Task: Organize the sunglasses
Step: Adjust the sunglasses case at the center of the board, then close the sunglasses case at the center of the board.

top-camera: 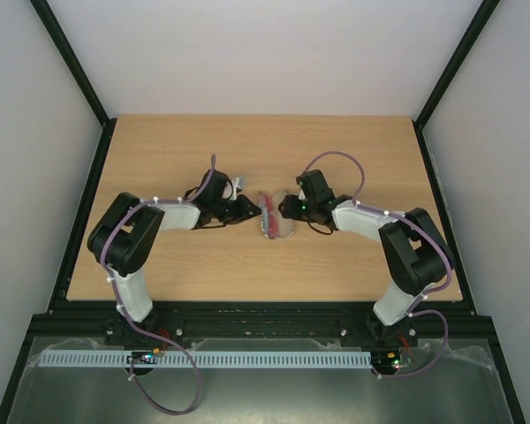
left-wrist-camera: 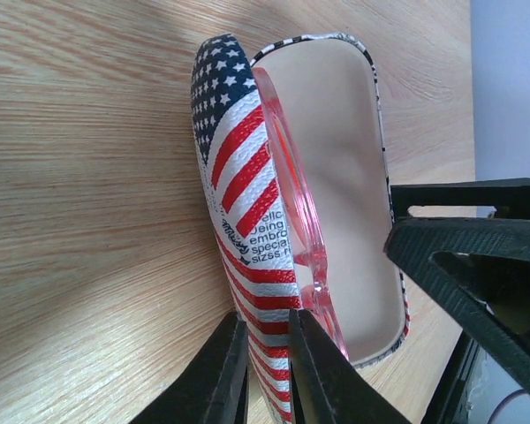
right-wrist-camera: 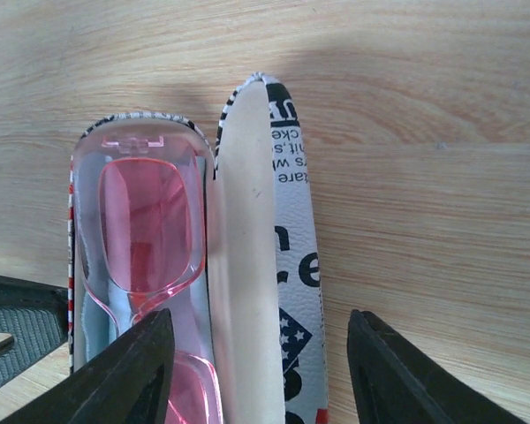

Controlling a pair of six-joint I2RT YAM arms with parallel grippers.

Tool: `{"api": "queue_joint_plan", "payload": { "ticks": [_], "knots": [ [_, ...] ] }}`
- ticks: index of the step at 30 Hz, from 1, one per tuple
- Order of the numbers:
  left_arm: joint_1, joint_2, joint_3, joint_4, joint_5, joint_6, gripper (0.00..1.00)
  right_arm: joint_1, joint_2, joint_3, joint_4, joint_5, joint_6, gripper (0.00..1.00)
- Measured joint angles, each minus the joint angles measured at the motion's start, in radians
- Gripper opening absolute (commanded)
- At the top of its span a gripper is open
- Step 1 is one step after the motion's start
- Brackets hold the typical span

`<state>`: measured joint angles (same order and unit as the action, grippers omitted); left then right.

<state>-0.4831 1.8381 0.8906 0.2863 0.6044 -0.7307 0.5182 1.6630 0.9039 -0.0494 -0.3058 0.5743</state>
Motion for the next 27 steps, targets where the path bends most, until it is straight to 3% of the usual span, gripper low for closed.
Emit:
{"api": "queue_joint_plan", "payload": {
  "ticks": [6, 21, 27],
  "knots": [
    [0.0, 0.006, 0.0, 0.016, 0.008, -0.002, 0.12, 0.0, 0.013, 0.0, 0.002, 0.018, 0.014, 0.62],
    [0.002, 0.036, -0.008, 0.022, 0.02, -0.008, 0.1, 0.002, 0.038, 0.004, 0.055, -0.138, 0.038, 0.64],
    [0.01, 0.047, -0.013, 0.023, 0.018, -0.015, 0.09, 0.026, 0.037, 0.004, 0.076, -0.132, 0.041, 0.73]
  ]
}}
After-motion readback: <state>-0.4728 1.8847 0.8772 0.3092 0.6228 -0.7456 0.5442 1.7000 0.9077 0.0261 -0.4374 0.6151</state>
